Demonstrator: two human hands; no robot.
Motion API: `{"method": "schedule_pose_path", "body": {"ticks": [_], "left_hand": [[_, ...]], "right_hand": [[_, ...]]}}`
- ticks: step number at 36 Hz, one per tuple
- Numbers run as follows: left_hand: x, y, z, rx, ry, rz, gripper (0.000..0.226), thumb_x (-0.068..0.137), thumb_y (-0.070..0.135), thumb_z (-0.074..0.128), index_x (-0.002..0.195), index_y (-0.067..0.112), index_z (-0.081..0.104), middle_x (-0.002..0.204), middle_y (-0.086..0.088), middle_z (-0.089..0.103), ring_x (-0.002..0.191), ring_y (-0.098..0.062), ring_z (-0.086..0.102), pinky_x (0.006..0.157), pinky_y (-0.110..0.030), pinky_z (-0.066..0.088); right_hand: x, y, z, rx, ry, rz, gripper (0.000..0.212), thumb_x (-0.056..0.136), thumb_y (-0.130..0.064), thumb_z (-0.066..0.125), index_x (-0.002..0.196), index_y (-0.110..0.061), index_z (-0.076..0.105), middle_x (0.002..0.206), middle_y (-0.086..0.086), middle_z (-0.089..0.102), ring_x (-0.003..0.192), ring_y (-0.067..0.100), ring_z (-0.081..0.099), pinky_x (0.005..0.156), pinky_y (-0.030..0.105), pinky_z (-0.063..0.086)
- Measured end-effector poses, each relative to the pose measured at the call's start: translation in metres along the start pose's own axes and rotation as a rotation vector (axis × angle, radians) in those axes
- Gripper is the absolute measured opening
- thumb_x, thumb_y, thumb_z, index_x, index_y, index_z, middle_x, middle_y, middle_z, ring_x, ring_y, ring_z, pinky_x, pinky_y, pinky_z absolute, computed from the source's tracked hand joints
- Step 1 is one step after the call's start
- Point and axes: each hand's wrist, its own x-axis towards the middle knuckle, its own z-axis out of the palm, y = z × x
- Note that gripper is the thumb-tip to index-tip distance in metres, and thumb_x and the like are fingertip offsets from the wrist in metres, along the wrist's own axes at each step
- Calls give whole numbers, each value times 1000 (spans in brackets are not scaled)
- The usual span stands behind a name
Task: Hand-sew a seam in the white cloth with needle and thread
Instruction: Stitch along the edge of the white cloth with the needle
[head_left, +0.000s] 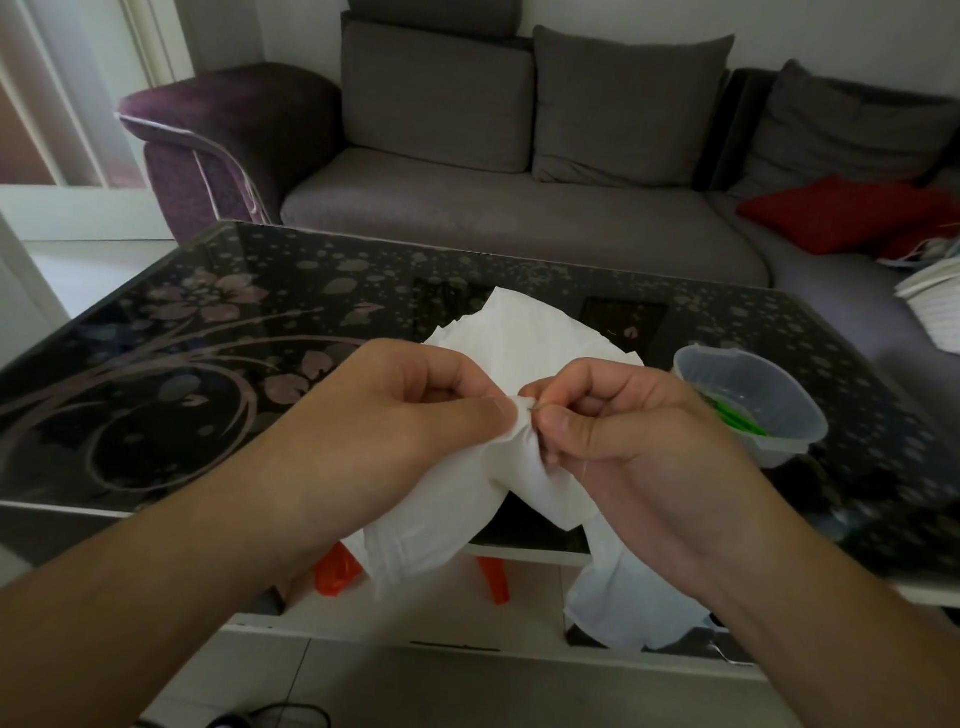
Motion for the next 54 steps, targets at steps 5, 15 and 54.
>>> {"method": "schedule_pose_path", "body": {"ticks": [5, 15, 54], "left_hand": [[-1, 0, -1, -23, -13, -13, 17, 91, 31, 70, 79, 23, 79, 79, 7, 75, 76, -8, 69, 70, -29, 48], [-2, 2, 0, -64, -31, -7, 18, 94, 26, 69, 81, 21, 80, 77, 5, 75, 71, -5, 67, 67, -23, 46], [4, -11, 4, -154, -148, -18, 18, 87, 37, 75, 86, 20, 82, 91, 1, 76, 87, -15, 71, 78, -32, 51]], "right_hand": [[1, 2, -1, 45, -19, 19, 3, 76, 2, 69, 78, -1, 69, 87, 11, 70, 82, 20, 63, 83, 32, 51], [1, 2, 0, 88, -23, 18, 4, 75, 1, 63, 78, 1, 66, 85, 9, 68, 79, 17, 63, 82, 30, 52], [-3, 2, -4, -74, 5, -22, 7, 71, -2, 70, 68, -8, 68, 79, 2, 58, 78, 10, 60, 74, 24, 49]]}}
